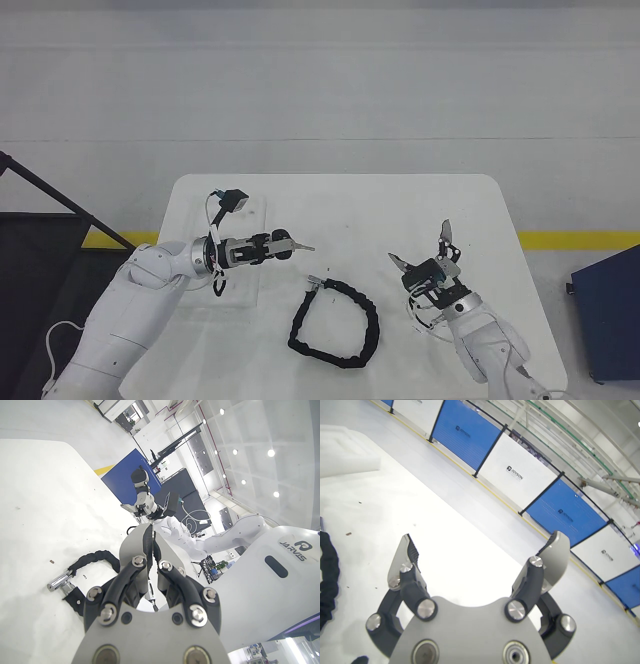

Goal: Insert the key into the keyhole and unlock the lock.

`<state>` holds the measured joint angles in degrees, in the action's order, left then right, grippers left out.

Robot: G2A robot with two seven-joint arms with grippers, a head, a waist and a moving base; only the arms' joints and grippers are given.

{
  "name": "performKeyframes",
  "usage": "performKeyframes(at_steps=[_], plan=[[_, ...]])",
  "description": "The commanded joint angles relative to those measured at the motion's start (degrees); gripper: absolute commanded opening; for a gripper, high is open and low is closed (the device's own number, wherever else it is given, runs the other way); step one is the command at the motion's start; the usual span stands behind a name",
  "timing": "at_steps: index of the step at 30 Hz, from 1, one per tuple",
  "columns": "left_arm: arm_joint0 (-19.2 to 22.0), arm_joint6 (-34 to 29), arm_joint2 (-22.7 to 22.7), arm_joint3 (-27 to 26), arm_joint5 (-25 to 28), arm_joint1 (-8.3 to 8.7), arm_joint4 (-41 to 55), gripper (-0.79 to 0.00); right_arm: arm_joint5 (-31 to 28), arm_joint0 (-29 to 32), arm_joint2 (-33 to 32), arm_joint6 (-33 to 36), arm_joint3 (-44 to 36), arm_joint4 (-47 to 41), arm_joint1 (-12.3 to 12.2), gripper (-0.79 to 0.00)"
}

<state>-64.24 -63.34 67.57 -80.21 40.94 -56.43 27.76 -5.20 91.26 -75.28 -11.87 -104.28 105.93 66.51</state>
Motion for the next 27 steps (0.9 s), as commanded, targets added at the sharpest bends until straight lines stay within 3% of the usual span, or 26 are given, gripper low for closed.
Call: performKeyframes(at_steps=[1, 9, 14, 16, 27], plan=[[0.00, 0.00, 0.00, 0.00, 0.00, 0.00, 0.00, -0.785, -0.18, -1.97, 2.05, 0.94, -0.29, 0.36, 0.31, 0.000], [0.00, 0.00, 0.00, 0.00, 0.00, 0.00, 0.00, -0.785, 1.71, -10.49, 10.56, 5.71, 1.23, -0.55, 2.30, 0.000], [0.00, 0.00, 0.00, 0.00, 0.00, 0.00, 0.00, -0.785, 4.34, -14.40, 13.99, 4.54, 2.29, 6.24, 2.98, 0.000], [0.00, 0.00, 0.00, 0.00, 0.00, 0.00, 0.00, -0.785, 7.89, -14.86, 14.46, 3.63, 2.68, 10.58, 3.09, 0.000], [0.00, 0.00, 0.00, 0.00, 0.00, 0.00, 0.00, -0.785, 7.89, -14.86, 14.46, 3.63, 2.68, 10.58, 3.09, 0.000]])
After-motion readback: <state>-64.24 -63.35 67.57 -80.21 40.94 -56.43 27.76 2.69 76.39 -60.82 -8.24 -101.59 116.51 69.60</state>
